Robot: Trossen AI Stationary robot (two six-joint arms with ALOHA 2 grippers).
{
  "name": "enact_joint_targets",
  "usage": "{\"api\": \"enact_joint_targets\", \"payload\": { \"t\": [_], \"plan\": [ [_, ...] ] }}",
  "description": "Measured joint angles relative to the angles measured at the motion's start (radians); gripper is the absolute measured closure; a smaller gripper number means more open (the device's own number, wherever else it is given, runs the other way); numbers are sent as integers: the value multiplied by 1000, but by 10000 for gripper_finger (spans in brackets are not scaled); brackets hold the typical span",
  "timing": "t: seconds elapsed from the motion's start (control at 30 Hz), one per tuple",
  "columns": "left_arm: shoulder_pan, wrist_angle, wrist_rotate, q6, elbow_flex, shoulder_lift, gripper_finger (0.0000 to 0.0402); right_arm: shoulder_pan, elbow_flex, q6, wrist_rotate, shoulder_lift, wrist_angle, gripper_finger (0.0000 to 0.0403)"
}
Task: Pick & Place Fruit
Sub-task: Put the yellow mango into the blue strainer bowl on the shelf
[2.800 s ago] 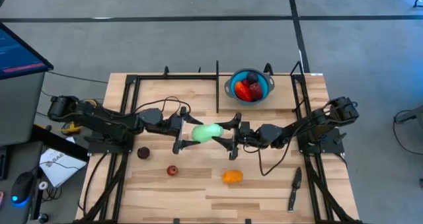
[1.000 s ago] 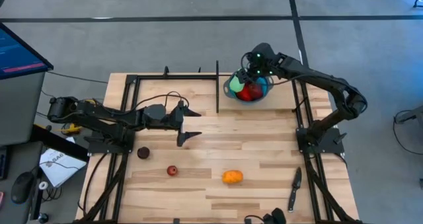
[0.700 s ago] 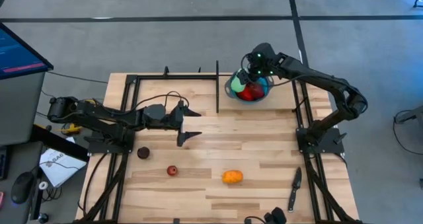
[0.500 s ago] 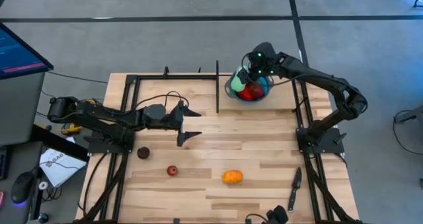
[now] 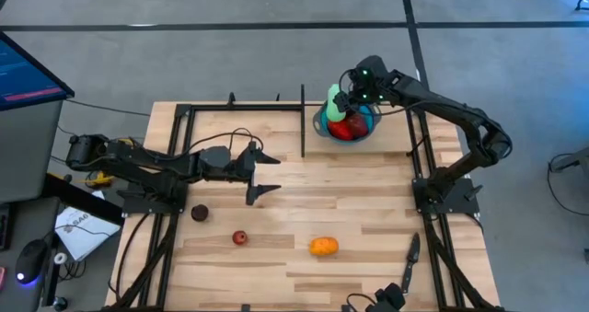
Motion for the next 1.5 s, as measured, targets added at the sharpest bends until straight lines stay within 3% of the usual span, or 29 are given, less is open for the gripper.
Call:
{"api": "enact_joint_targets", "payload": {
  "t": [0.13,0.27,0.4,0.53,0.7,0.83,1.03,1.23,1.5],
  "plan": [
    [0,0,-2,1,0,0,47,39,0,-29,42,-36,-3,68],
    [0,0,-2,2,0,0,46,165,0,-64,142,-115,-28,82],
    [-5,0,-2,3,0,0,46,391,-2,-97,254,-185,-65,91],
    [-24,-7,-3,0,0,0,46,652,-36,-103,280,-208,-66,92],
    [-60,-11,-2,-4,0,0,46,941,-42,-90,278,-148,-74,92],
    [-73,-12,-2,-5,0,0,46,1097,-42,43,269,-51,11,92],
    [-79,-26,-2,-20,0,0,46,1215,11,176,173,99,-21,92],
    [-79,-25,-2,-23,-8,0,46,1244,31,300,175,198,-49,92],
    [-77,-22,-2,-20,-8,0,46,1277,30,317,217,305,-111,92]
  ]
}}
